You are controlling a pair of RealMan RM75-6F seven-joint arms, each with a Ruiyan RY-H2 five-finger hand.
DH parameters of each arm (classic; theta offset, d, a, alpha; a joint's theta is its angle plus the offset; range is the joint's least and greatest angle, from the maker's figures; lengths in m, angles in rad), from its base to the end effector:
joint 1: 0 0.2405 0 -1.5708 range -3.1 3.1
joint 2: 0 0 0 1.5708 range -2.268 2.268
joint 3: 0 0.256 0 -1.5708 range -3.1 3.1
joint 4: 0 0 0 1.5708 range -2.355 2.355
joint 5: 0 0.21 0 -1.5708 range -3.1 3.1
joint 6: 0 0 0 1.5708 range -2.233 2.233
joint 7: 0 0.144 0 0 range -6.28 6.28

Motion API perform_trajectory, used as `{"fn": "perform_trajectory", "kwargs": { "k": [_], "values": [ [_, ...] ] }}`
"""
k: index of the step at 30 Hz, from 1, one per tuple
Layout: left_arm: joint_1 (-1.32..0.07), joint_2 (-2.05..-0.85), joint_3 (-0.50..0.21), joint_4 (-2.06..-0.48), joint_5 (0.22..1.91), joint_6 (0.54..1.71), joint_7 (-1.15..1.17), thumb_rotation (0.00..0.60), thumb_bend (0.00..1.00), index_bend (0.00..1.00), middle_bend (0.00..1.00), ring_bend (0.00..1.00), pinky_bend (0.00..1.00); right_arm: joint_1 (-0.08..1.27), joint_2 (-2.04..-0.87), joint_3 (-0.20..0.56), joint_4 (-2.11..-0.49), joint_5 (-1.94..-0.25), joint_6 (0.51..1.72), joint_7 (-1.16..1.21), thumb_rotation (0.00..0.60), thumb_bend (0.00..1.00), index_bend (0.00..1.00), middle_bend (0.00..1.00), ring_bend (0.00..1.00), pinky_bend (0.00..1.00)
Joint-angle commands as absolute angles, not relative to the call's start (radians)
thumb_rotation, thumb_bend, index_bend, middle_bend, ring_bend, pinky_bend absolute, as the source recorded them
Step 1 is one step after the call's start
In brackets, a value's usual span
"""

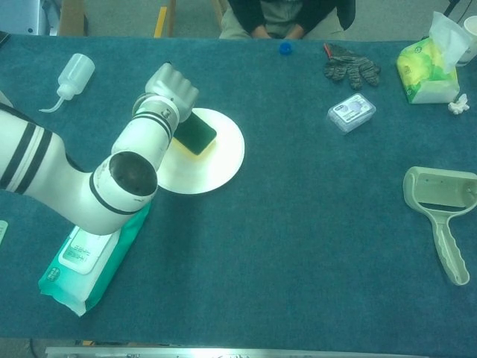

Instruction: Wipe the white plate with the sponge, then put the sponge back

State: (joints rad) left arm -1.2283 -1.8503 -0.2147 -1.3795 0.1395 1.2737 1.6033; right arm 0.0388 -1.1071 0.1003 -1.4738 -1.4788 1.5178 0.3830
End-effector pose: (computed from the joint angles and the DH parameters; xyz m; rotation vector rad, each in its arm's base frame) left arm -0.0595 0.3633 -0.0845 -1.8892 -0.3617 -0.0137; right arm -0.3424 -0.1774 0.1915 1.1955 -1.0338 1.1049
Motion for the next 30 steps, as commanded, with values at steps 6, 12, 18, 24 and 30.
{"fn": "perform_trajectory", "kwargs": {
  "k": [6,12,18,24,30],
  "values": [
    [-1.204,-1.841,-0.199,-1.35,0.158,1.262,1.584,0.6,0.3,0.43,0.38,0.3,0.05,0.04,-1.105,0.102,-1.483,-1.48,1.519,0.374,0.6,0.39,0.39,0.39,0.24,0.45],
    [-1.178,-1.826,-0.185,-1.335,0.178,1.261,1.563,0.6,0.3,0.43,0.38,0.3,0.05,0.039,-1.101,0.104,-1.494,-1.483,1.527,0.362,0.6,0.39,0.39,0.39,0.24,0.45],
    [-1.153,-1.798,-0.175,-1.343,0.2,1.272,1.546,0.6,0.3,0.43,0.38,0.3,0.05,0.036,-1.096,0.105,-1.509,-1.489,1.536,0.353,0.6,0.39,0.39,0.39,0.24,0.45],
    [-1.118,-1.715,-0.191,-1.456,0.228,1.3,1.494,0.6,0.3,0.44,0.38,0.3,0.05,0.037,-1.093,0.105,-1.519,-1.498,1.543,0.351,0.6,0.39,0.39,0.39,0.24,0.45],
    [-1.064,-1.593,-0.168,-1.621,0.298,1.332,1.419,0.6,0.3,0.43,0.38,0.3,0.05,0.04,-1.096,0.102,-1.52,-1.506,1.541,0.353,0.6,0.39,0.39,0.39,0.24,0.45]
  ]
}}
